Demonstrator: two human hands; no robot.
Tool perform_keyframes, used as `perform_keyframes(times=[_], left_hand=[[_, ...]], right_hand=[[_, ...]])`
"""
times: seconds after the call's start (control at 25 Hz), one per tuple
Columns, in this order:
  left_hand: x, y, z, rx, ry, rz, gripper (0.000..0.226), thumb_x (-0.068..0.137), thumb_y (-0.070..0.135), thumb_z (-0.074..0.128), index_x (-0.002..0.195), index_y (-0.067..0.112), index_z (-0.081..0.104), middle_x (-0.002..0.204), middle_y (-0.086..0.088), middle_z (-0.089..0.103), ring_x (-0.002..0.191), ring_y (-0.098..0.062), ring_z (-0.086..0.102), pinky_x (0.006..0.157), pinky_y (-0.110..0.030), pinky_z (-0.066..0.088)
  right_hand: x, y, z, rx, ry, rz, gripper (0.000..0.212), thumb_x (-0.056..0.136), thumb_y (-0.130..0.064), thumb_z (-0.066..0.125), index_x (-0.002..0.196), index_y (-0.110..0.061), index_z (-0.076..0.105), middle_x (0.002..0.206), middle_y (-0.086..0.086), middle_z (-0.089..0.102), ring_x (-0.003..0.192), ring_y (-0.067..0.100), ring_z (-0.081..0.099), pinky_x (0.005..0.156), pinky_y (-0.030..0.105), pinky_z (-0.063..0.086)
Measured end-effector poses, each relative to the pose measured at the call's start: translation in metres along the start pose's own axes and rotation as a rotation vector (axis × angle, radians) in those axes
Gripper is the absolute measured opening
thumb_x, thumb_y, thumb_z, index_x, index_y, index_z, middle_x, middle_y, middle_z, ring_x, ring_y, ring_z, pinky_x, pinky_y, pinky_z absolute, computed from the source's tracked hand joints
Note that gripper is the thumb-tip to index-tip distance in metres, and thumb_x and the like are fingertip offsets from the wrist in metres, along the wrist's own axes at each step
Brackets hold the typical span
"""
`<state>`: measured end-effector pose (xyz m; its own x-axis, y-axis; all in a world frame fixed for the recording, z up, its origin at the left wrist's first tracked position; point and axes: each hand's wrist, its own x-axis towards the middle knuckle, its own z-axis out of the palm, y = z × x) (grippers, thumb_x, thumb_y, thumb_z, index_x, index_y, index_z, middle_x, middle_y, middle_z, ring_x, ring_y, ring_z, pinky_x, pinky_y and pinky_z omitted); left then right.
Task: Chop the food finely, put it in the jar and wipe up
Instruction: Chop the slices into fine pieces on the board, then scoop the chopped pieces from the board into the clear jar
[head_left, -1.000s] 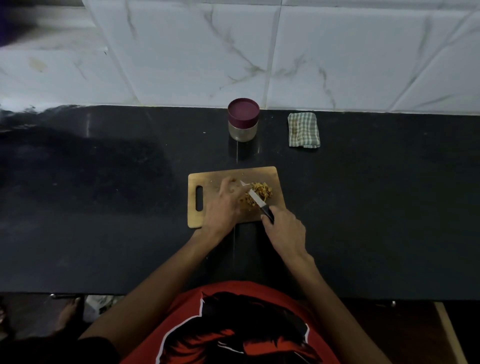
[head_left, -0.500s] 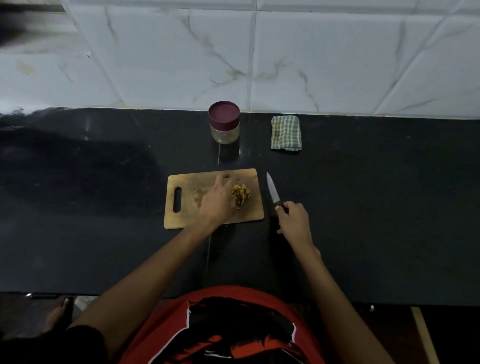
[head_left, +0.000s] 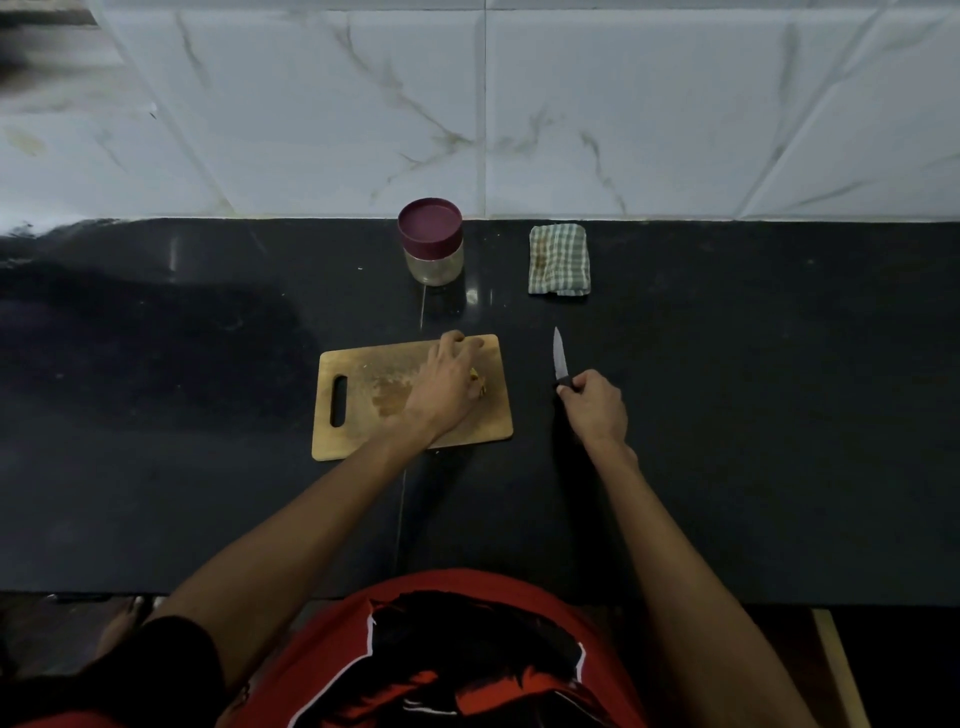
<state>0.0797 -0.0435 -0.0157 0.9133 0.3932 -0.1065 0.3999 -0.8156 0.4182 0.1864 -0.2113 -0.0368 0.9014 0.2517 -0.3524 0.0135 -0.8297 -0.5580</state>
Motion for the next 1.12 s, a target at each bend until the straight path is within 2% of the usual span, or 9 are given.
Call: perform_keyframes(times=[0.28, 0.44, 0.56, 0.72, 0.88, 1.12], left_hand=[[-0.001, -0.005, 0.004, -0.026, -0.023, 0.025, 0.057, 0.089, 0.015, 0.057, 0.141, 0.018, 0.034, 0.146, -0.011, 0.025, 0.132, -0.029, 0.034, 0.105, -0.042, 0.039], [-0.007, -0.018, 0.0, -0.074, -0.012, 0.035, 0.055, 0.09, 0.015, 0.057, 0.14, 0.02, 0.035, 0.146, -0.01, 0.025, 0.132, -0.029, 0.034, 0.106, -0.041, 0.038], [-0.012, -0.037, -0.007, -0.123, 0.021, 0.043, 0.054, 0.088, 0.014, 0.058, 0.138, 0.021, 0.038, 0.143, -0.009, 0.029, 0.131, -0.026, 0.036, 0.106, -0.042, 0.039], [-0.007, -0.068, -0.026, -0.176, 0.04, 0.027, 0.055, 0.089, 0.014, 0.057, 0.14, 0.021, 0.036, 0.141, -0.008, 0.032, 0.128, -0.024, 0.038, 0.105, -0.038, 0.04], [0.022, -0.096, -0.055, -0.178, 0.059, -0.013, 0.061, 0.089, 0.014, 0.059, 0.144, 0.016, 0.031, 0.142, -0.011, 0.03, 0.129, -0.028, 0.035, 0.106, -0.039, 0.038], [0.076, -0.132, -0.089, -0.239, 0.092, -0.014, 0.061, 0.09, 0.015, 0.059, 0.144, 0.012, 0.031, 0.142, -0.015, 0.032, 0.13, -0.032, 0.035, 0.107, -0.042, 0.035]], right_hand=[[-0.002, 0.004, 0.006, -0.066, 0.074, -0.046, 0.028, 0.094, -0.028, 0.064, 0.114, -0.009, 0.058, 0.114, 0.01, 0.061, 0.105, 0.025, 0.059, 0.08, 0.034, 0.044], [-0.013, 0.002, 0.009, -0.178, 0.165, -0.046, 0.035, 0.094, -0.031, 0.063, 0.119, -0.008, 0.055, 0.124, 0.014, 0.051, 0.116, 0.031, 0.05, 0.09, 0.039, 0.044], [-0.022, -0.014, 0.011, -0.224, 0.227, -0.08, 0.037, 0.095, -0.035, 0.061, 0.121, -0.01, 0.055, 0.126, 0.014, 0.046, 0.116, 0.031, 0.048, 0.094, 0.04, 0.045], [-0.027, -0.066, 0.018, -0.164, 0.145, -0.196, 0.037, 0.095, -0.038, 0.059, 0.124, -0.015, 0.054, 0.13, 0.012, 0.042, 0.12, 0.028, 0.045, 0.096, 0.039, 0.043], [-0.006, -0.133, 0.033, -0.168, 0.018, -0.285, 0.052, 0.094, -0.042, 0.06, 0.137, -0.017, 0.047, 0.137, 0.015, 0.038, 0.127, 0.034, 0.039, 0.102, 0.043, 0.038], [0.059, -0.241, 0.049, -0.232, 0.046, -0.33, 0.076, 0.087, -0.049, 0.066, 0.149, -0.021, 0.031, 0.147, 0.016, 0.029, 0.134, 0.042, 0.032, 0.107, 0.052, 0.033]])
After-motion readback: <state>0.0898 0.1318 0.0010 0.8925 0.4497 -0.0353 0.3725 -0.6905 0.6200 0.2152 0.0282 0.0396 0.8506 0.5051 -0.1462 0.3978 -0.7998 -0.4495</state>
